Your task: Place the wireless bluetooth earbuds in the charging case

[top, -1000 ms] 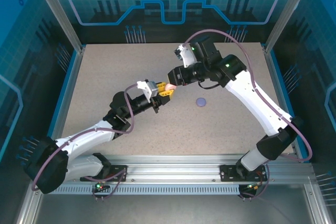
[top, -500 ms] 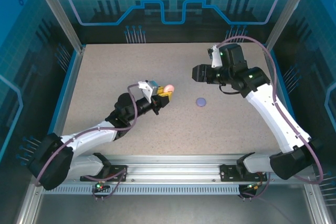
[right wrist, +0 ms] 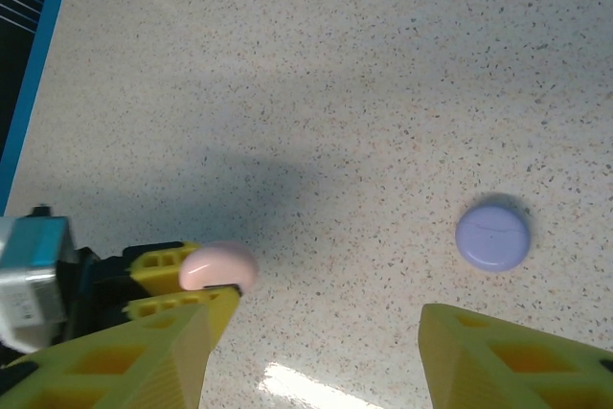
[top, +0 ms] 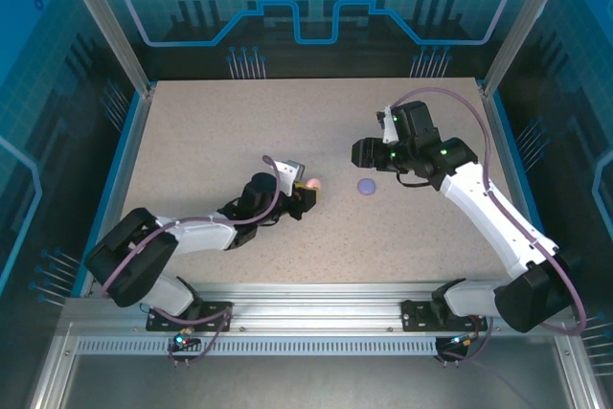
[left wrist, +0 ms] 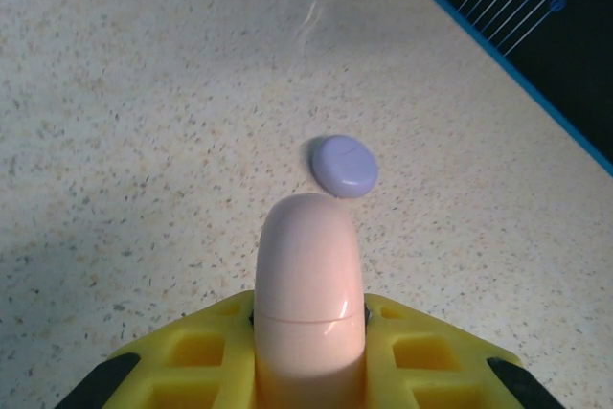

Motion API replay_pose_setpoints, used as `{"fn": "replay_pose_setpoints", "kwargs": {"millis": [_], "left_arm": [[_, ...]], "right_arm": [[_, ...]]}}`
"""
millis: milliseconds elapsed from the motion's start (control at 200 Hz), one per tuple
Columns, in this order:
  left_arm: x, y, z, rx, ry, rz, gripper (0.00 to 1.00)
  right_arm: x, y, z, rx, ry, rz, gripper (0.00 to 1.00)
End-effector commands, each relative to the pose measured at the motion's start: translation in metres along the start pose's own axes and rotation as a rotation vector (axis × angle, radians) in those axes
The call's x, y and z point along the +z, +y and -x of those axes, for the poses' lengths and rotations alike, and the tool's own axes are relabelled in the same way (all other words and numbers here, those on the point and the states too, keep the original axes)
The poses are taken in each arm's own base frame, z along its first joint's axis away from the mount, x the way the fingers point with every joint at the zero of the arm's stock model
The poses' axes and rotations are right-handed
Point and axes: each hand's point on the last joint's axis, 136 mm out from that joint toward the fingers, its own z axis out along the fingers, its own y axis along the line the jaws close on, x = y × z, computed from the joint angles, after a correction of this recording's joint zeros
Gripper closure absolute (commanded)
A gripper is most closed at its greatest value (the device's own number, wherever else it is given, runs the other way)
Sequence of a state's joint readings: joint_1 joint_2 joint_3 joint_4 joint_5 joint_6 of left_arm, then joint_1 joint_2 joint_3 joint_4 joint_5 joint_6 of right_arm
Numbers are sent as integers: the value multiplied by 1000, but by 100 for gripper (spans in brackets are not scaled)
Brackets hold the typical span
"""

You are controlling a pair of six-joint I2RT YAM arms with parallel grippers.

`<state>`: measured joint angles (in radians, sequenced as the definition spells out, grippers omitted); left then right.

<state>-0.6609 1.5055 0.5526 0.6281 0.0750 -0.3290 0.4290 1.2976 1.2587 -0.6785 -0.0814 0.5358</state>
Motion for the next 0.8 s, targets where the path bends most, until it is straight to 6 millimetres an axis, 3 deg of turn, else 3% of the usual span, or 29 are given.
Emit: {"fn": "replay_pose_setpoints", "kwargs": {"millis": [0, 525, 795], "left_arm": [[12, 1, 6, -34, -9, 20, 100], [63, 19, -19, -57, 84, 47, 100], [73, 39, -27, -89, 104, 71, 90]], "right_arm": [[-9, 2, 7, -1, -51, 6, 39], [-9, 1, 6, -21, -48, -14, 39], [-14, 1, 9, -29, -59, -23, 39]]}}
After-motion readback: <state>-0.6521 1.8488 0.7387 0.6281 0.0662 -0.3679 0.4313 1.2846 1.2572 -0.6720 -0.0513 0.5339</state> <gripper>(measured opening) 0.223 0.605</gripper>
